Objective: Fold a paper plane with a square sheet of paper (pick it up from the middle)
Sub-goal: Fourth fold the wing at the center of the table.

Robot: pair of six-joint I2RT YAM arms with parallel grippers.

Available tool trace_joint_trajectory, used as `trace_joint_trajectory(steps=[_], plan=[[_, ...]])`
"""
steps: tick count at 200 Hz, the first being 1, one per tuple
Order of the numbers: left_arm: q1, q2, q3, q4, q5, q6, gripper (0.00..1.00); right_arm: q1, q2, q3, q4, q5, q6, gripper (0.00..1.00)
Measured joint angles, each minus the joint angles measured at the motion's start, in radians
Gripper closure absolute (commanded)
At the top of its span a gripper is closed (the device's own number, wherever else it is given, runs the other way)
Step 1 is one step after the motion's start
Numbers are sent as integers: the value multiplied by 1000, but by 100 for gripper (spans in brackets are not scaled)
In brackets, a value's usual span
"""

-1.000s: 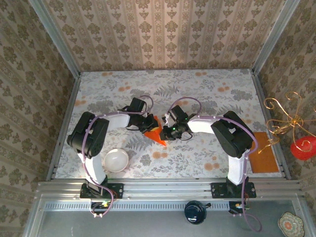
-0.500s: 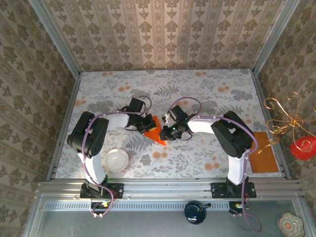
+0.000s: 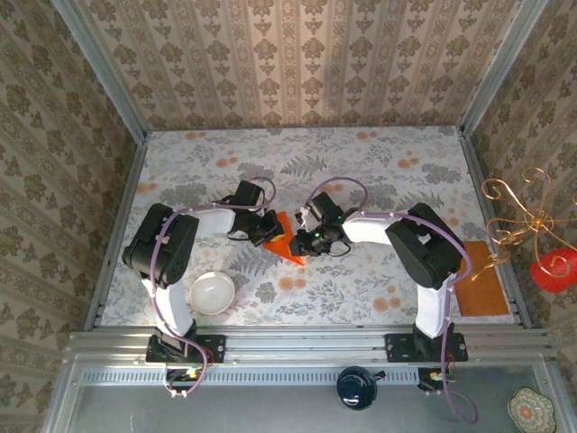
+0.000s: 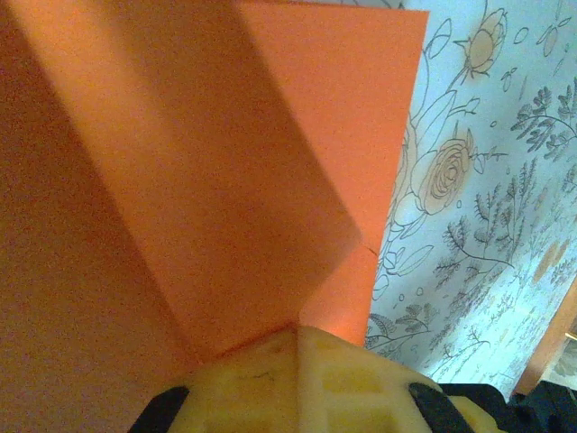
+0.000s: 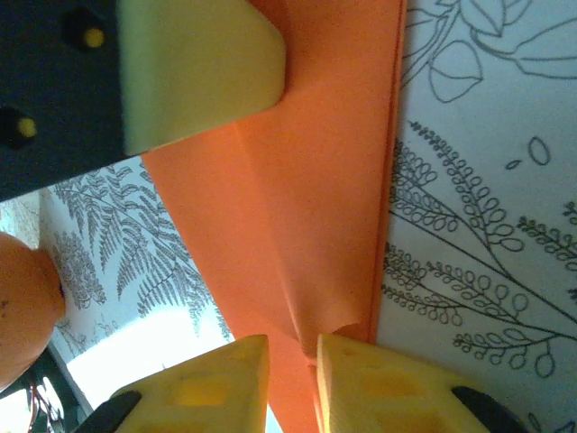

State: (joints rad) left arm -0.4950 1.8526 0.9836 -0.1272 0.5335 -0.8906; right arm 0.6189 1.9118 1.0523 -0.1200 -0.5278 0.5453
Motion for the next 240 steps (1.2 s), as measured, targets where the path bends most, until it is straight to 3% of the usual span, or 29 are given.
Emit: trace_joint_trajectory(steps=[71, 240], plan=[[5, 0, -2, 0, 1, 0, 93, -50, -191, -66, 56, 66, 60, 75], [6, 9, 5, -5, 13, 1, 92, 21, -7, 46, -16, 42, 31, 84]])
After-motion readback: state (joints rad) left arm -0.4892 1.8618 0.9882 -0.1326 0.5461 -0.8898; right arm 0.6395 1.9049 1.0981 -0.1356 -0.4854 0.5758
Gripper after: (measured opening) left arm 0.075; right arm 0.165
